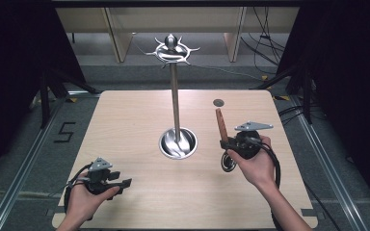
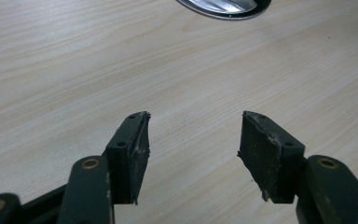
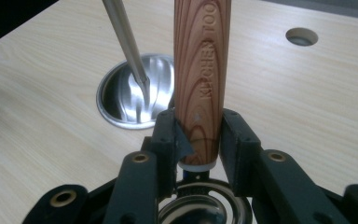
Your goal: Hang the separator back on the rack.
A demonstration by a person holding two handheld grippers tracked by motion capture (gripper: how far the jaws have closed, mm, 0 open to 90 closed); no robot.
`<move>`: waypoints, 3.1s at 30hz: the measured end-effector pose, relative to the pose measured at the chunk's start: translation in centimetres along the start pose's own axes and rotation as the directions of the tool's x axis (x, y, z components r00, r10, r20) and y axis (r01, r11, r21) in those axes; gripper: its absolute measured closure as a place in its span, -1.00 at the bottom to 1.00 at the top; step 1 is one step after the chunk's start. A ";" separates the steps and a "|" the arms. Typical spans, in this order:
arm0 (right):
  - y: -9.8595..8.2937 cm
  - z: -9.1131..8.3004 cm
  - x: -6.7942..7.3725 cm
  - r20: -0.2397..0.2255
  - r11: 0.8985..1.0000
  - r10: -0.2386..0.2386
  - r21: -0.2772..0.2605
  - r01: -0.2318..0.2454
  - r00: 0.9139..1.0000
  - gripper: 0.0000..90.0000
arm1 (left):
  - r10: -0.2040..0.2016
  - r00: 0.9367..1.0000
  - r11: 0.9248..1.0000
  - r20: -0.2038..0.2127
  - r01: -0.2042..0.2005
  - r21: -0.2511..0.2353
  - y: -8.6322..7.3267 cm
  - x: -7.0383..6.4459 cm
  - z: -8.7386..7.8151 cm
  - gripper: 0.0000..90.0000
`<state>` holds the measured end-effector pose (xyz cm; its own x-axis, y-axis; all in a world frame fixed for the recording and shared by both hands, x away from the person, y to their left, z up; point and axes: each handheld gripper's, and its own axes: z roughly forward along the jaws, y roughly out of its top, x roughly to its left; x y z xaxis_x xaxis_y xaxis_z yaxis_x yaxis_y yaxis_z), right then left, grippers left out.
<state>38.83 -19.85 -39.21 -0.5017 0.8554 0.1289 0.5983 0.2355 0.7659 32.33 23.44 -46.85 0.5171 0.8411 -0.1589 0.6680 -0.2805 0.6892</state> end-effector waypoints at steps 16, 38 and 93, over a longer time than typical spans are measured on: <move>2.0 -1.0 0.5 0.009 0.995 -0.047 -0.087 0.047 0.999 0.55 | 0.023 1.000 1.000 0.007 -0.023 0.018 0.1 0.2 -0.3 -0.07; 4.3 -1.9 1.1 0.007 0.978 -0.096 -0.187 0.096 0.995 0.55 | 0.060 0.998 0.997 0.005 -0.060 0.049 0.2 0.6 -0.6 -0.07; 8.8 -2.8 4.4 0.005 0.931 -0.182 -0.320 0.174 0.983 0.55 | 0.060 0.998 0.998 -0.014 -0.059 0.036 0.2 0.7 -0.7 -0.09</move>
<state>40.14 -15.36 -30.13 -0.5993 0.8004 -0.0155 0.2697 0.2201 0.9374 32.40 24.27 -46.34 0.5483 0.8293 -0.1075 0.6554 -0.3463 0.6712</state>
